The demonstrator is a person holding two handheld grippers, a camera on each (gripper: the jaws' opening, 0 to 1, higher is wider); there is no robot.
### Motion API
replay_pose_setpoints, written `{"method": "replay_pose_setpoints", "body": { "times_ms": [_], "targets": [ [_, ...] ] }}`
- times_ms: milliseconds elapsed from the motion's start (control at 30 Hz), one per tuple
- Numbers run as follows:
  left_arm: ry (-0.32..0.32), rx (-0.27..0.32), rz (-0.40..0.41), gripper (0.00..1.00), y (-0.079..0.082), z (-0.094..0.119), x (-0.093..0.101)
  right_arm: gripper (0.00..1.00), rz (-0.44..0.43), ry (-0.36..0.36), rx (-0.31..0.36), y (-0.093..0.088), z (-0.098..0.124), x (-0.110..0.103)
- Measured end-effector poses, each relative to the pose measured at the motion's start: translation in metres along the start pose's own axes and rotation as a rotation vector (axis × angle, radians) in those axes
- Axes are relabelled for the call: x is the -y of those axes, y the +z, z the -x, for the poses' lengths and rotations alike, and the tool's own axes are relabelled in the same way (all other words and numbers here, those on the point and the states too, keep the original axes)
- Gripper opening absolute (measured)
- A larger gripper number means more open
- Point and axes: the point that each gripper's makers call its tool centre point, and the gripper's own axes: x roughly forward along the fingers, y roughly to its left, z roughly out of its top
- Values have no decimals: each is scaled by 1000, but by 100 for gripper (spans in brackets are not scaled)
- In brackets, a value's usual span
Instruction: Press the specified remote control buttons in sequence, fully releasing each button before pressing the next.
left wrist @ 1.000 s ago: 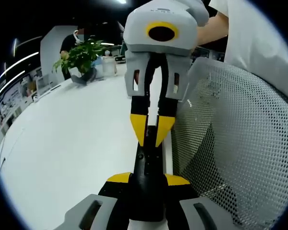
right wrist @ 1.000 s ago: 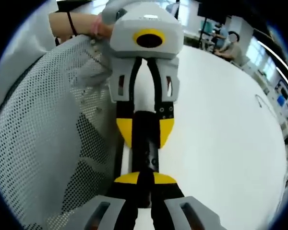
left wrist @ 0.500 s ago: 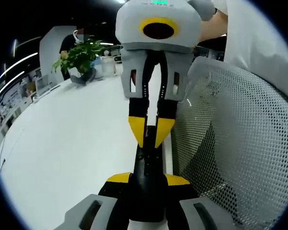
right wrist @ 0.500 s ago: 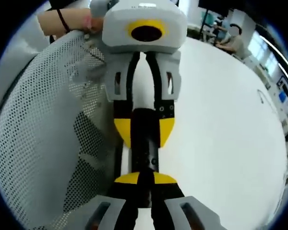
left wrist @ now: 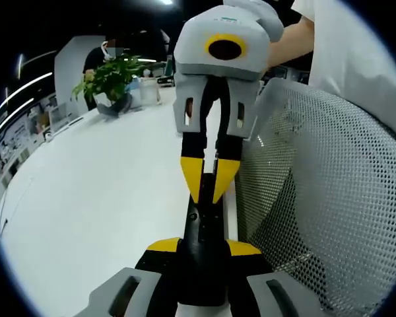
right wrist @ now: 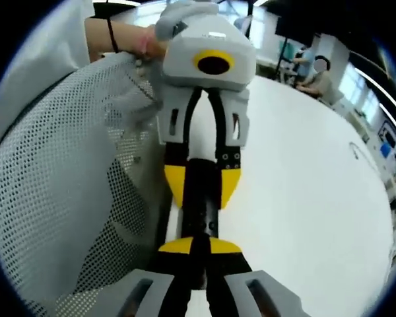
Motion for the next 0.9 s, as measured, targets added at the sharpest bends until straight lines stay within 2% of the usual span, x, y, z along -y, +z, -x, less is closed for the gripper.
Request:
{"method": "replay_pose_setpoints", "body": {
  "times_ms": [100,233,267,333,367,400,467,533,600,900],
  "targets": [
    [0,0,0,24,0,0,0,2,27,-1,-39,1,-1,-1],
    [-1,0,0,24,0,0,0,1,-3,9,-87,0,-2,2],
    [-1,0,-1,24,0,0,0,1,-32,14,-98,0,-2,2],
    [-1,-1,-1,24,0,0,1,1,-35,17,-107,0,-2,3],
    [-1,-1,-1,24,0,0,1,1,-94,18,-106,-1,-2,1],
    [-1,-1,-1,24,0,0,1,1,-119,17,-95,-1,-2,2],
    [0,-1,0,24,0,0,0,1,-216,21,-23,0,-1,4],
    [2,-1,1,24,0,0,0,1,-210,11,45,0,0,6],
    [2,-1,1,24,0,0,0,1,-215,-5,76,-1,1,6],
    [2,-3,-1,24,0,0,0,0,-157,-64,66,1,1,3]
  ]
}}
